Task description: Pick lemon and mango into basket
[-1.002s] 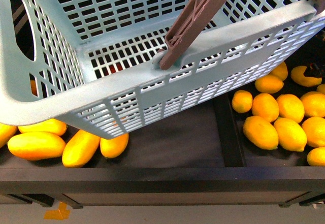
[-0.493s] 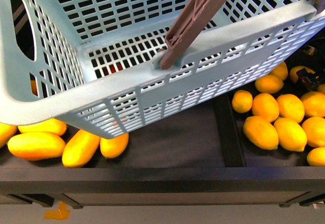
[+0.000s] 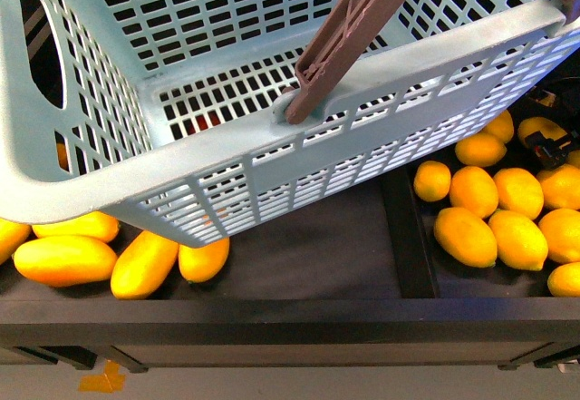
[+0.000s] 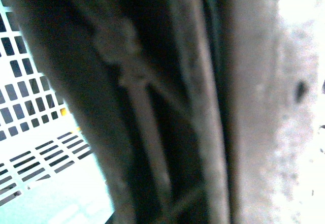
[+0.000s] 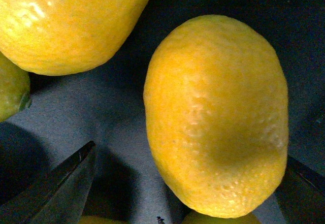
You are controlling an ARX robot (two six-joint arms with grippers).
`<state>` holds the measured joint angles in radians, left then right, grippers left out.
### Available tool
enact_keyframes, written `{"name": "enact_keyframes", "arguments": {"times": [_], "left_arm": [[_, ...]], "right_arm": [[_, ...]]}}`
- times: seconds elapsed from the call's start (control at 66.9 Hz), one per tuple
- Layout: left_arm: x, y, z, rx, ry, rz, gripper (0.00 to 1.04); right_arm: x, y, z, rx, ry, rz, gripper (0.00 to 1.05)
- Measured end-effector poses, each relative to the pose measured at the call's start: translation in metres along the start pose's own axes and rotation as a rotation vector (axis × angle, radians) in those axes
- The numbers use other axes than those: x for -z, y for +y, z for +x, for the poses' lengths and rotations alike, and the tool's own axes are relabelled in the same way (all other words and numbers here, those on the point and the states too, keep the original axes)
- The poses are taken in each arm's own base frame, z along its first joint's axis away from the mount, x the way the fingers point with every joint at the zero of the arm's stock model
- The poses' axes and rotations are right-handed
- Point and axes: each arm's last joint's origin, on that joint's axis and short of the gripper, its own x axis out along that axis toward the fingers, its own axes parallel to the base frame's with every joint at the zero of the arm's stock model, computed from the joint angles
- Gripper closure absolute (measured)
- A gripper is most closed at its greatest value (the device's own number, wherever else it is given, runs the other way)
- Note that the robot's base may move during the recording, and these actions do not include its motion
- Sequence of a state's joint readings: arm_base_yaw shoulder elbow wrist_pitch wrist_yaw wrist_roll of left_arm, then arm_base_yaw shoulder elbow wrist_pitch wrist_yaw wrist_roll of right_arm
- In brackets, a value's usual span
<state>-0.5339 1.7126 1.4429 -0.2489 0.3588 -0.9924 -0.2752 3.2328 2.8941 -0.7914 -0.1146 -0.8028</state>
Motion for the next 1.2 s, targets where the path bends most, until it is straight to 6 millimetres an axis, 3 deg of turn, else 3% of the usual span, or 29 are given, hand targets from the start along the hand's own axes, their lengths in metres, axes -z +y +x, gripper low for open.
{"name": "enact_keyframes", "arguments": {"times": [0.164, 0.269, 0.299, 0.538, 0.867, 0.957, 1.091, 1.196], "left_arm": [[0.000, 0.000, 0.000, 0.000, 0.000, 0.000, 0.90], [0.000, 0.000, 0.000, 0.000, 0.000, 0.000, 0.90], [0.000, 0.000, 0.000, 0.000, 0.000, 0.000, 0.90], [0.000, 0.000, 0.000, 0.000, 0.000, 0.000, 0.90], [0.000, 0.000, 0.000, 0.000, 0.000, 0.000, 0.90], [0.000, 0.000, 0.000, 0.000, 0.000, 0.000, 0.90], [0.000, 0.000, 0.000, 0.000, 0.001, 0.000, 0.90], [0.000, 0.000, 0.000, 0.001, 0.001, 0.000, 0.90]], "right_arm": [[0.001, -0.002, 0.000, 0.020, 0.006, 0.000, 0.09], [0.004, -0.003, 0.003, 0.024, 0.000, 0.014, 0.28], [0.004, -0.003, 0.003, 0.024, 0.000, 0.014, 0.28], [0.008, -0.006, 0.005, 0.023, -0.014, 0.057, 0.60], [0.013, -0.019, 0.000, 0.029, -0.135, 0.164, 0.65], [0.015, -0.023, -0.020, 0.039, -0.191, 0.194, 0.65], [0.015, -0.027, -0.067, 0.042, -0.302, 0.234, 0.65], [0.016, -0.024, -0.116, 0.036, -0.424, 0.270, 0.65]]}}
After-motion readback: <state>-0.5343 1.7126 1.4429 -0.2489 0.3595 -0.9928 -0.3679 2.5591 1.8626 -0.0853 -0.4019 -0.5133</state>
